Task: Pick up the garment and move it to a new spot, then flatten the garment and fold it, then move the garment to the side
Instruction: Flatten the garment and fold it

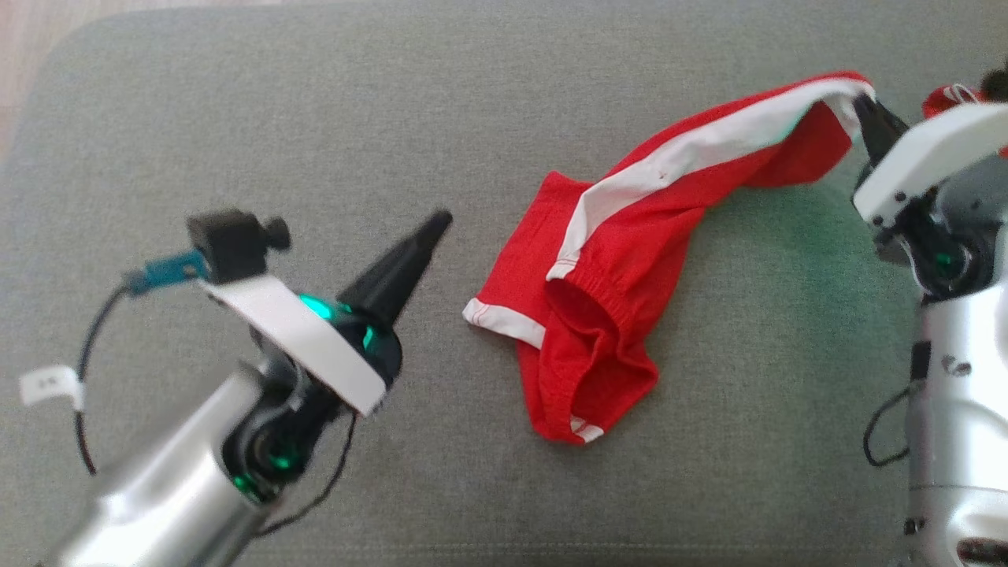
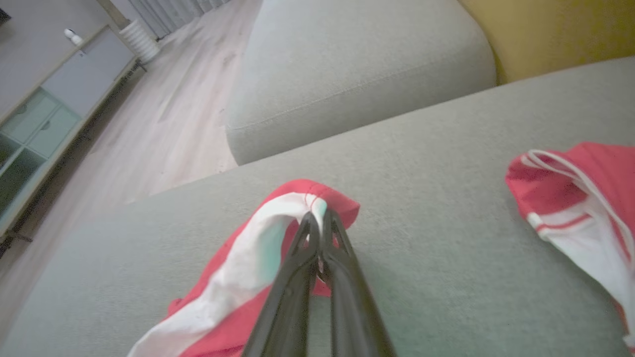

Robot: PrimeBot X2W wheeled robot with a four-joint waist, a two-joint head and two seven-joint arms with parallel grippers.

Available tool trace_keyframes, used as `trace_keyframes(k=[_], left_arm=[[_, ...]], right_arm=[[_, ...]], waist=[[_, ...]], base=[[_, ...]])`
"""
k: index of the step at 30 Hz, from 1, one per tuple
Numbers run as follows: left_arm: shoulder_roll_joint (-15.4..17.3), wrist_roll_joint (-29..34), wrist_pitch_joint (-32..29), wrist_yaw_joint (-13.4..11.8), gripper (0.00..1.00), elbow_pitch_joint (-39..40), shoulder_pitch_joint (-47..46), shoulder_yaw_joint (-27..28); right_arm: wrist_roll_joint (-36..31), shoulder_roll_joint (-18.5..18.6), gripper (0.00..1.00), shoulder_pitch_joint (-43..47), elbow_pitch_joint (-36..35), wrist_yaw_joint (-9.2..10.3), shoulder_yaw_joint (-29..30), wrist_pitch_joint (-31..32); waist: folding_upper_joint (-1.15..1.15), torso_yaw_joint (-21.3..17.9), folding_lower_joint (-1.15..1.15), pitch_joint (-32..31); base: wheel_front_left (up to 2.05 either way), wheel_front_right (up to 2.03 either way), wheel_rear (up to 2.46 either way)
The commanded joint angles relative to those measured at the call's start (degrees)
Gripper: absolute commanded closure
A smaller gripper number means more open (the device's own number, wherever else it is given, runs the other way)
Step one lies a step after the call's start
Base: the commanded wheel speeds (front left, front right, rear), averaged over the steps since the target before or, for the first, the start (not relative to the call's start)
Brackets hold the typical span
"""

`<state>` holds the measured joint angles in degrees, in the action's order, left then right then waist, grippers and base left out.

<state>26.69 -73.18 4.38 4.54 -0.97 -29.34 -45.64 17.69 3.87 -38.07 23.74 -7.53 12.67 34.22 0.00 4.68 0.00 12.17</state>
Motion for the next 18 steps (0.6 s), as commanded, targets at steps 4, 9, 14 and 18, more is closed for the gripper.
trace_keyframes(k=[4,9,14,18], left_arm=[[-0.1,2.2,1.2,0.2,1.00,-0.5,0.6,-0.1],[-1.6,4.8,3.0,-0.7,0.17,-2.0,1.9,-1.9],[-3.0,8.9,6.1,-3.7,0.00,-3.1,2.8,-3.0],[-4.1,13.6,8.7,-7.3,0.00,-3.2,4.2,-3.5]], right_arm=[[-3.3,-1.0,1.00,1.6,0.2,0.04,3.0,-2.8],[-5.7,-1.0,0.00,3.9,2.4,0.04,2.9,-5.3],[-6.6,-1.0,0.00,5.6,1.7,0.04,1.0,-11.0],[-10.2,-1.0,0.00,9.0,-2.6,0.04,-1.0,-17.6]], waist=[[0.00,-0.9,0.00,0.3],[0.00,-2.5,0.00,0.4],[0.00,-3.7,0.00,-0.1],[0.00,-4.4,0.00,-1.1]], base=[[0.00,0.00,0.00],[0.00,0.00,0.00],[0.00,0.00,0.00],[0.00,0.00,0.00]])
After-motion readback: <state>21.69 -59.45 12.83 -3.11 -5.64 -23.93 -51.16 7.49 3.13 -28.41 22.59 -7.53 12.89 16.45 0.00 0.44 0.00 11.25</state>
